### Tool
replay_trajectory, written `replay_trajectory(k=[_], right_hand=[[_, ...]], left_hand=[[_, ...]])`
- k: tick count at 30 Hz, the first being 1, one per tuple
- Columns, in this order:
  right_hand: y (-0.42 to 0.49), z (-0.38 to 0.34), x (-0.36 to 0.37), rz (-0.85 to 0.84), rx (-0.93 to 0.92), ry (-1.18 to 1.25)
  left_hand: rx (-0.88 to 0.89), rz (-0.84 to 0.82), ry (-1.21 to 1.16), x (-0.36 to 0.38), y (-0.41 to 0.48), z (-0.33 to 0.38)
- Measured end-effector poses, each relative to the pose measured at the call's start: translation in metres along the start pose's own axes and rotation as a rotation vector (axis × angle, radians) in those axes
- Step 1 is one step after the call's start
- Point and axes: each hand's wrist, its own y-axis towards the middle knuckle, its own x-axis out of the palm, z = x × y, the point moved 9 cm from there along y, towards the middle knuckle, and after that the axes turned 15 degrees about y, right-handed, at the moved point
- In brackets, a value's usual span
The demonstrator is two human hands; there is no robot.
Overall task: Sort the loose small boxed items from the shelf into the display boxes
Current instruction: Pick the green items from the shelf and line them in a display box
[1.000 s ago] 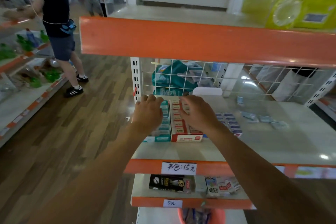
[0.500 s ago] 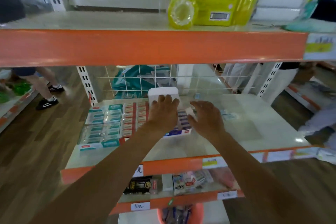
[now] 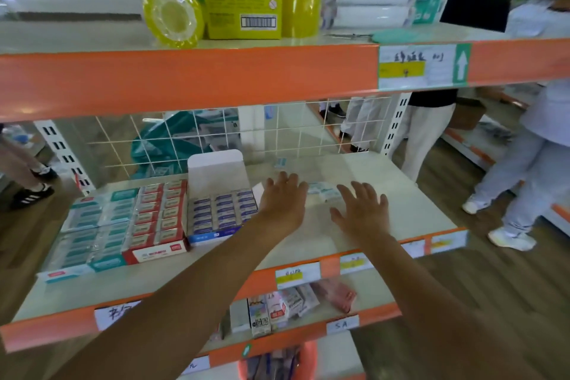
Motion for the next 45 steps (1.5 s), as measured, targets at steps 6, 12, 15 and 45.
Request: replay_trajectory(k=[6, 12, 15, 45], right_hand=[[0.005, 0.004, 0.012, -0.094, -0.035, 0.011], [0.007, 0.004, 0.018, -0.135, -0.073, 0.070], [0.008, 0.006, 0.023, -0.188, -0.072, 0.097], [-0.003, -0.017, -0.009, 0.149, -0.325, 0.351]], left_hand=[[0.032, -0.004, -0.021, 0.010, 0.019, 0.026], [0.067, -0.006, -0.066, 0.020, 0.038, 0.047], [0.072, -0.046, -0.064, 0.033, 0.039, 0.056], [-0.151, -0.055, -0.519, 0.009, 0.004, 0.008]])
